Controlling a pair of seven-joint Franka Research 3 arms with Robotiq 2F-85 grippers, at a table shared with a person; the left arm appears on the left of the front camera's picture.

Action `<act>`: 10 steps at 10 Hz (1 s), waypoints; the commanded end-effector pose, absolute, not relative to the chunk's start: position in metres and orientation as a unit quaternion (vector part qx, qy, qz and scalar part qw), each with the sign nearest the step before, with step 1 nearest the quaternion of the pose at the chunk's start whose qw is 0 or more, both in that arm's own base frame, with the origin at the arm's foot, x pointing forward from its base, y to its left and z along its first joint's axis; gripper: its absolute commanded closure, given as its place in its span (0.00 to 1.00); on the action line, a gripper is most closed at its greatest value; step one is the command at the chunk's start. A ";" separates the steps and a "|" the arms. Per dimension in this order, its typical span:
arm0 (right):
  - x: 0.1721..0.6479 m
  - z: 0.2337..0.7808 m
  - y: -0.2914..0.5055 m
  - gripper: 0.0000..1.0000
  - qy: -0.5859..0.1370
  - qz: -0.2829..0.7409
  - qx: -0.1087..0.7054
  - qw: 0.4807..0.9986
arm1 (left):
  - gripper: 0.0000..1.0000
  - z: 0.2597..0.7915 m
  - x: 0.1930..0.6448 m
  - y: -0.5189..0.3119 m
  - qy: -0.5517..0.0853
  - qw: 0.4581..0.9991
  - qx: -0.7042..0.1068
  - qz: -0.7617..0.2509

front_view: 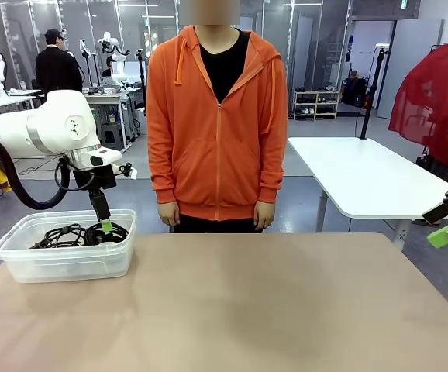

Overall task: Organize and store the cables.
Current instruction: Place the USB Extension Cable into the Organizing box.

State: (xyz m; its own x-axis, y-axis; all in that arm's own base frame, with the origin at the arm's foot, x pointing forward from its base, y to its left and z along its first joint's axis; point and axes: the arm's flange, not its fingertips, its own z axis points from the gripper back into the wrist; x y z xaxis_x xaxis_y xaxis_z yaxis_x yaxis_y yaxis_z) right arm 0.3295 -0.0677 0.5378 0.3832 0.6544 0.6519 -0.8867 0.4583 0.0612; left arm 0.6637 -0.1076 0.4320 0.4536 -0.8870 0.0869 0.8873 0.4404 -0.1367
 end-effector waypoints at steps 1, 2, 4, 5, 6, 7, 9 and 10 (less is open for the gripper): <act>0.331 0.538 -0.069 0.00 -0.282 0.486 0.202 0.802 | 0.00 0.432 0.667 -0.106 -0.002 0.849 -0.078 -0.522; 0.331 0.538 -0.069 0.00 -0.282 0.486 0.202 0.802 | 0.00 0.432 0.667 -0.106 -0.002 0.849 -0.078 -0.522; 0.331 0.538 -0.069 0.00 -0.282 0.486 0.202 0.802 | 0.00 0.432 0.667 -0.106 -0.002 0.849 -0.078 -0.522; 0.331 0.538 -0.069 0.00 -0.282 0.486 0.202 0.802 | 0.00 0.432 0.667 -0.106 -0.002 0.849 -0.078 -0.522; 0.331 0.538 -0.069 0.00 -0.282 0.486 0.202 0.802 | 0.00 0.432 0.667 -0.106 -0.002 0.849 -0.078 -0.522; 0.331 0.538 -0.069 0.00 -0.282 0.486 0.202 0.802 | 0.00 0.432 0.667 -0.106 -0.002 0.849 -0.078 -0.522; 0.331 0.538 -0.069 0.00 -0.282 0.486 0.202 0.802 | 0.00 0.432 0.667 -0.106 -0.002 0.849 -0.078 -0.522; 0.331 0.538 -0.069 0.00 -0.282 0.486 0.202 0.802 | 0.00 0.432 0.667 -0.106 -0.002 0.849 -0.078 -0.522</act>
State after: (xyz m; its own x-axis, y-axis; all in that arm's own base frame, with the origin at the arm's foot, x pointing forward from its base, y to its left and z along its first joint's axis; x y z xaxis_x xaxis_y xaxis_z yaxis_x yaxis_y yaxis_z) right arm 0.3295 -0.0677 0.5378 0.3832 0.6544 0.6519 -0.8867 0.4583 0.0611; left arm 0.6639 -0.1075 0.4318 0.4534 -0.8871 0.0864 0.8874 0.4403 -0.1364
